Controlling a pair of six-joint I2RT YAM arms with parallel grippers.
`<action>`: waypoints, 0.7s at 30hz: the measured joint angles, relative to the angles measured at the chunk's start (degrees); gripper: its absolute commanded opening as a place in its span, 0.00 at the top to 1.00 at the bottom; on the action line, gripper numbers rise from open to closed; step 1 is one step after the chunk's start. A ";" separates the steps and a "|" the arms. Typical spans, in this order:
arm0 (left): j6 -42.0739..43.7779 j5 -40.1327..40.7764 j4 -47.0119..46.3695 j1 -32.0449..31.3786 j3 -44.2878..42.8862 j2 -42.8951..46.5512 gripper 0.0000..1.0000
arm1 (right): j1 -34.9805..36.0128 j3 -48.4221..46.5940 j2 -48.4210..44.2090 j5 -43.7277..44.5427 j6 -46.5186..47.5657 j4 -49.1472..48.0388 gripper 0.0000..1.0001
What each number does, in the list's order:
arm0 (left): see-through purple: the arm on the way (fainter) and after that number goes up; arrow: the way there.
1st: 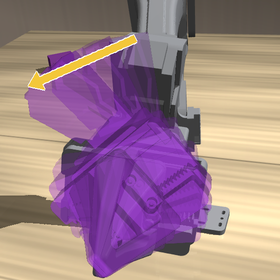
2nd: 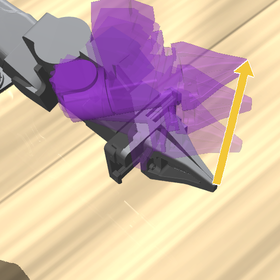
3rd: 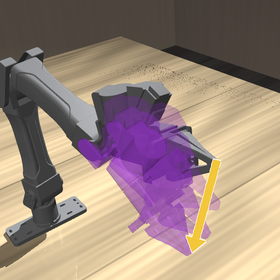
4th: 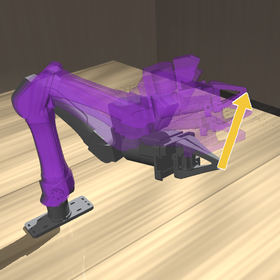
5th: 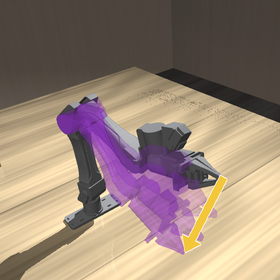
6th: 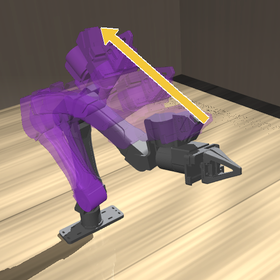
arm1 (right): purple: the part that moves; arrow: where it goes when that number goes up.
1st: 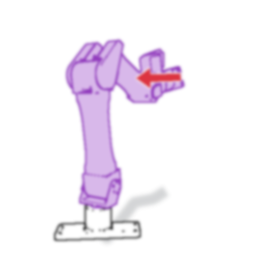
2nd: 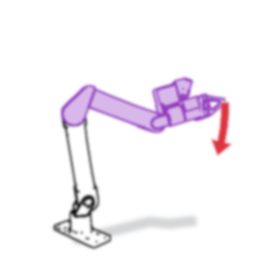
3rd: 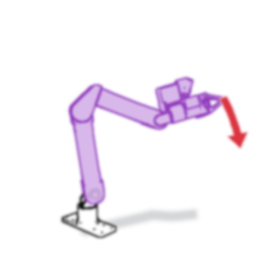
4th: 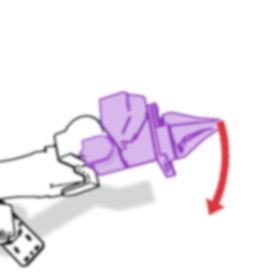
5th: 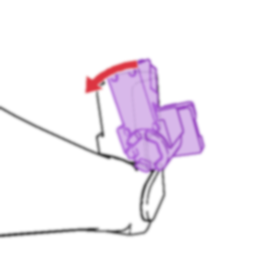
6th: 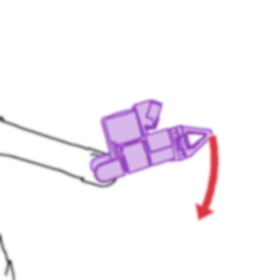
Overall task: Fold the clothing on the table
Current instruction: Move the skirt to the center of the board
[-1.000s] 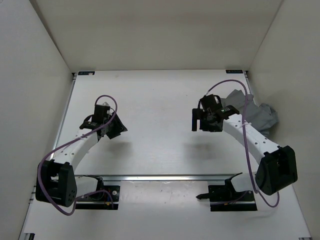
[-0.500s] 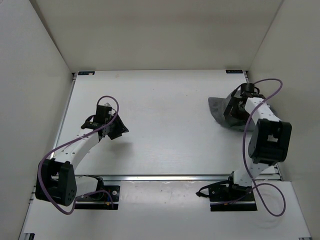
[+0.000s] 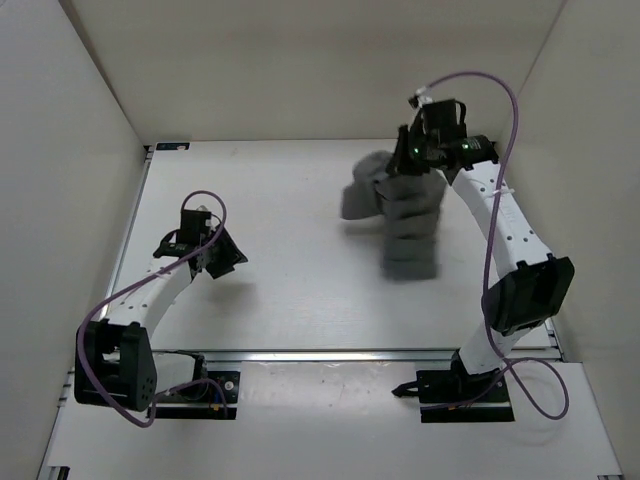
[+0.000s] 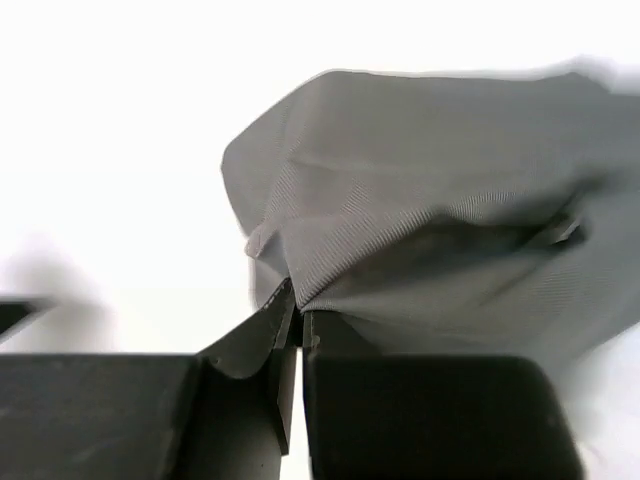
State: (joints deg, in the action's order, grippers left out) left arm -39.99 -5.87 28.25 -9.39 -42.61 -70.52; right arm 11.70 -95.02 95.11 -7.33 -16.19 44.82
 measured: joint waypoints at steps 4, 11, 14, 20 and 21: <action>2.27 -0.50 2.64 6.67 -1.33 0.28 0.44 | 7.80 -19.91 1.20 -6.51 -1.09 3.72 1.00; 5.40 3.08 8.17 12.46 -10.99 3.63 0.42 | 1.62 2.67 -13.94 -15.50 -2.89 -0.87 0.88; 5.73 4.20 8.66 12.39 -13.77 5.81 0.42 | -2.03 21.97 -18.29 -17.29 -2.10 -1.79 0.50; 5.01 4.85 7.41 7.65 -11.21 7.08 0.44 | -3.91 42.14 -18.73 -9.99 -1.88 5.11 0.34; 4.70 5.16 7.32 5.42 -10.32 6.62 0.43 | -4.04 42.36 -19.47 -8.33 -1.88 5.84 0.34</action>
State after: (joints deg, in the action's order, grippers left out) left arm -35.29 -0.71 35.57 -3.97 -52.93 -63.90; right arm 7.66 -52.66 75.64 -15.66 -18.06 50.65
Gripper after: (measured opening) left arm 0.564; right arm 0.660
